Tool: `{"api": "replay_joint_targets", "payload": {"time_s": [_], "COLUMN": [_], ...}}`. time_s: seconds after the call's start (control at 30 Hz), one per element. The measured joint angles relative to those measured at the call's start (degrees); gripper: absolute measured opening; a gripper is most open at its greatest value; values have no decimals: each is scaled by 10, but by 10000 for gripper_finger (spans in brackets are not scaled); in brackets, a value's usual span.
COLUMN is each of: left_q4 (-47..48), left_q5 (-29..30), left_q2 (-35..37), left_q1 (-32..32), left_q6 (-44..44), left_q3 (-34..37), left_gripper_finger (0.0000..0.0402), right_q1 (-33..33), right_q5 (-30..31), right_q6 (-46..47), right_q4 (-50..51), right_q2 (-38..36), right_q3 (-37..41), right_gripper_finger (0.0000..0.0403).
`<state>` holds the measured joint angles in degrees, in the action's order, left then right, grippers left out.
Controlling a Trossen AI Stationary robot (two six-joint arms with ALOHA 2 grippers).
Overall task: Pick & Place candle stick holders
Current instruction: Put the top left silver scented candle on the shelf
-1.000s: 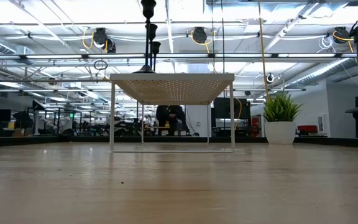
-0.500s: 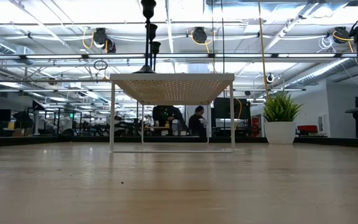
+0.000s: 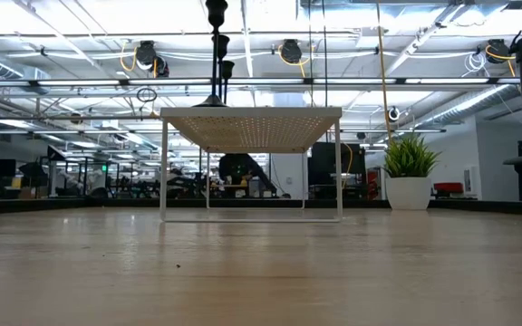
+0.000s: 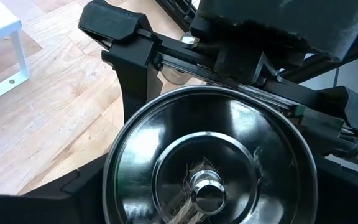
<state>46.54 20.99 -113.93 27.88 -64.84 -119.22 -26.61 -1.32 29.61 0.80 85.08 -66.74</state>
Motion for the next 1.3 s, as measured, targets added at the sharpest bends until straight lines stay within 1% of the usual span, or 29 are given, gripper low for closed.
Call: {"api": "replay_joint_targets", "payload": {"time_s": [0.07, 0.17, 0.23, 0.3, 0.43, 0.63, 0.7, 0.83, 1.1, 1.3], "left_q4": [0, -3, -3, -4, -2, -3, -4, -3, -7, -12], "left_q5": [0, -1, -1, 1, 1, 14, 16, 25, 55, 78], "left_q2": [0, 0, 0, 0, 0, 2, 3, 9, 31, 52], "left_q1": [1, 4, 6, 9, 15, 21, 22, 22, 22, 23], "left_q6": [0, 0, 5, 9, 11, 12, 13, 20, 60, 82], "left_q3": [0, 0, 0, 0, 0, 0, 0, 0, -1, -1], "left_gripper_finger": [384, 361, 353, 357, 390, 363, 367, 393, 365, 375], "right_q1": [-2, -8, -12, -16, -20, -28, -32, -42, -58, -62], "right_q5": [-2, -2, 0, 3, -3, -1, 1, 0, 0, 13], "right_q6": [0, 0, 0, 0, 6, 11, 13, 25, 36, 39], "right_q4": [5, 6, 5, 4, 9, 10, 8, 16, 24, 22], "right_q2": [0, 1, 1, 1, 1, -1, -2, -2, -1, -1], "right_q3": [0, 1, 1, 1, 1, 1, 1, 1, 1, 1], "right_gripper_finger": [349, 349, 349, 349, 349, 349, 348, 348, 348, 348]}}
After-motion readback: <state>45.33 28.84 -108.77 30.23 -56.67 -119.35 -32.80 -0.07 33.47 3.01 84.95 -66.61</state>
